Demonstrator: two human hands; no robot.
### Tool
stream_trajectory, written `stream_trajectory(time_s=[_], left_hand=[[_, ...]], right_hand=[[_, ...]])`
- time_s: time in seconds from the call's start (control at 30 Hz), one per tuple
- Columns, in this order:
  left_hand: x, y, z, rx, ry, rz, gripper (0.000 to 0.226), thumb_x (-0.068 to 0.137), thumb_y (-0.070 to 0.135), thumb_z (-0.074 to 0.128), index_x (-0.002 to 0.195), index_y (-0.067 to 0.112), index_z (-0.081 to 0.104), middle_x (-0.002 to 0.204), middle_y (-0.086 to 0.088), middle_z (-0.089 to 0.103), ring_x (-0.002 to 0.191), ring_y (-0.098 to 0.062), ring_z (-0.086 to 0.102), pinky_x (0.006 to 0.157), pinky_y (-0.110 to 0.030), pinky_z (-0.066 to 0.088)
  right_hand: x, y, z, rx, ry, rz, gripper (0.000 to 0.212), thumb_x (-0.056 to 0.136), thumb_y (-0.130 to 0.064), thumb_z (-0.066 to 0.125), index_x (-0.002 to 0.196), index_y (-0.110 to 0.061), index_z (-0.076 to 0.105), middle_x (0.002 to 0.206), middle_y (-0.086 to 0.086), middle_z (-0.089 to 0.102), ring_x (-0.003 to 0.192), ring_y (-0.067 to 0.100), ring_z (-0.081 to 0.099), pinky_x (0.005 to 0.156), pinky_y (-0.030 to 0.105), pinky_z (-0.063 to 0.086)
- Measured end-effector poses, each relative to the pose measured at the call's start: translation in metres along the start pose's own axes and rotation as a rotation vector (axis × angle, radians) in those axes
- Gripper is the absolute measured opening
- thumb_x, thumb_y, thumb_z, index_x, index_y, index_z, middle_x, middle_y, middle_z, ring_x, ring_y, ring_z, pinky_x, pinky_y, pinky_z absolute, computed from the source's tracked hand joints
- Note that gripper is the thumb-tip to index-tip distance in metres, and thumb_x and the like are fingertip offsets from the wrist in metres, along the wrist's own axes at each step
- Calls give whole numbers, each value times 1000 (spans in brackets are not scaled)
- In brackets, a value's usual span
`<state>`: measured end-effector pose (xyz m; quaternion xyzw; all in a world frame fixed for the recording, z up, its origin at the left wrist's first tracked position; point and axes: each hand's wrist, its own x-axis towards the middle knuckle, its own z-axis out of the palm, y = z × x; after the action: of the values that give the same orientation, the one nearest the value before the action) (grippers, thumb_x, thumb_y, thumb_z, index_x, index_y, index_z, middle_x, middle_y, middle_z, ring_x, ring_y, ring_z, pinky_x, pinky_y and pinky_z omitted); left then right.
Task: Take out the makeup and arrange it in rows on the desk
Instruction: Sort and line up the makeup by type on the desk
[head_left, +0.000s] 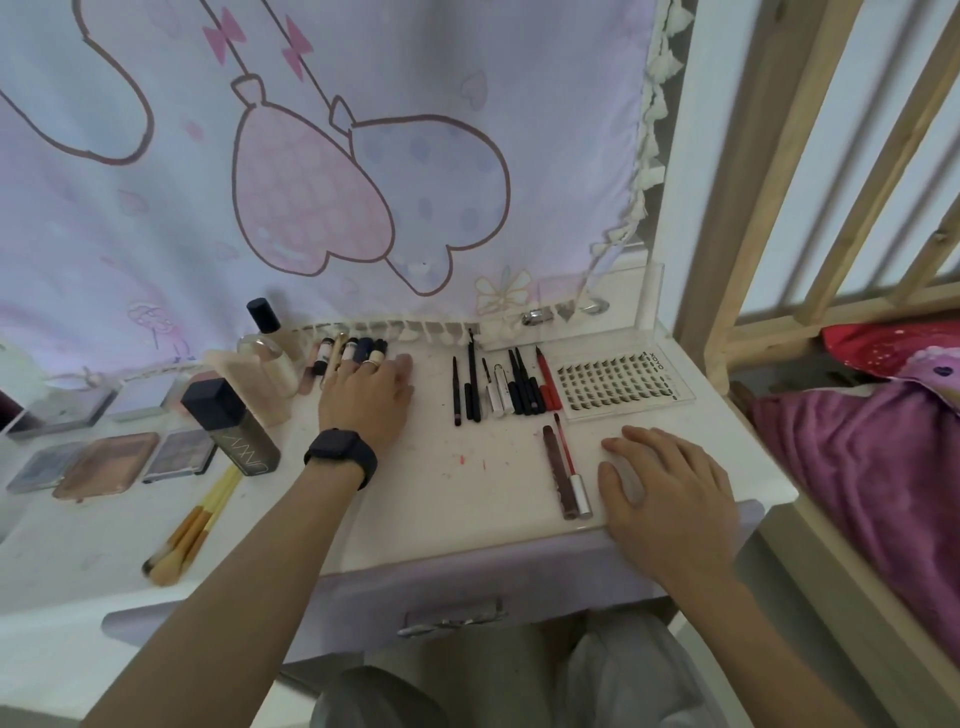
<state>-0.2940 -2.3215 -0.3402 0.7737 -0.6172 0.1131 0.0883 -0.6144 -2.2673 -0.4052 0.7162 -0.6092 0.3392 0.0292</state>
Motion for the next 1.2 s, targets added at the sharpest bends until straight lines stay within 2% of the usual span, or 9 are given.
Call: stream_trajectory(time_s=[0.17,0.43,0.53,0.67,0.77,0.83,0.93,1.03,1.2], left_hand=[[-9,1,2,-396,-116,-236,49,98,61,40,122,23,59,117,-2,61,104,-28,60,76,-35,45],[-53,1,-15,-400,-154,-259,51,97,63,40,106,21,67,93,-1,66,80,-20,59,64,-30,42],[-77,1,-25,-608,-88,-223,31,99,45,54,116,23,67,105,1,68,94,-18,59,79,-27,46],[-110,14,-38,-842,-8,-109,26,96,26,62,122,28,63,107,10,60,96,-7,57,78,-14,44],[-129,31,-52,-991,24,15,28,94,19,66,118,34,63,106,14,59,95,3,56,79,-9,47],[-137,42,-60,-1010,11,114,30,93,19,68,119,34,65,107,15,58,97,2,56,80,-11,47],[-144,54,-71,-1023,7,202,31,92,21,69,121,32,67,108,19,60,98,-1,58,81,-14,49],[-147,57,-77,-1035,23,197,27,93,29,68,118,37,64,104,21,63,94,0,60,78,-16,50],[-152,60,-70,-980,29,182,17,97,38,58,113,39,56,100,22,61,91,1,56,71,-12,46]], right_hand=[[0,-3,-1,9,-14,16,44,91,-48,42,112,-26,74,125,-5,69,117,18,58,100,41,43],[-1,-2,-9,-32,-94,32,49,91,-52,37,116,-27,71,127,-5,68,117,18,59,102,43,45],[1,-4,-14,-13,-160,57,49,92,-52,39,120,-28,70,131,-6,66,121,20,57,107,46,43],[9,-16,-31,172,-237,147,36,97,-48,51,124,-29,65,131,-5,65,123,19,56,111,47,40],[8,-48,-58,495,-243,177,32,94,-55,51,114,-32,61,108,-10,69,98,5,64,89,30,53],[10,-72,-71,651,-396,204,42,88,-64,42,106,-31,61,91,-11,71,78,-1,65,69,12,48],[12,-91,-75,741,-608,226,61,91,-69,33,99,-20,69,70,-4,67,54,2,55,55,15,40],[10,-99,-79,898,-671,329,57,103,-52,38,83,-6,66,54,-6,45,47,7,37,46,18,31],[10,-111,-83,986,-625,481,48,103,-34,41,58,-20,42,52,-4,34,47,12,27,46,24,24]])
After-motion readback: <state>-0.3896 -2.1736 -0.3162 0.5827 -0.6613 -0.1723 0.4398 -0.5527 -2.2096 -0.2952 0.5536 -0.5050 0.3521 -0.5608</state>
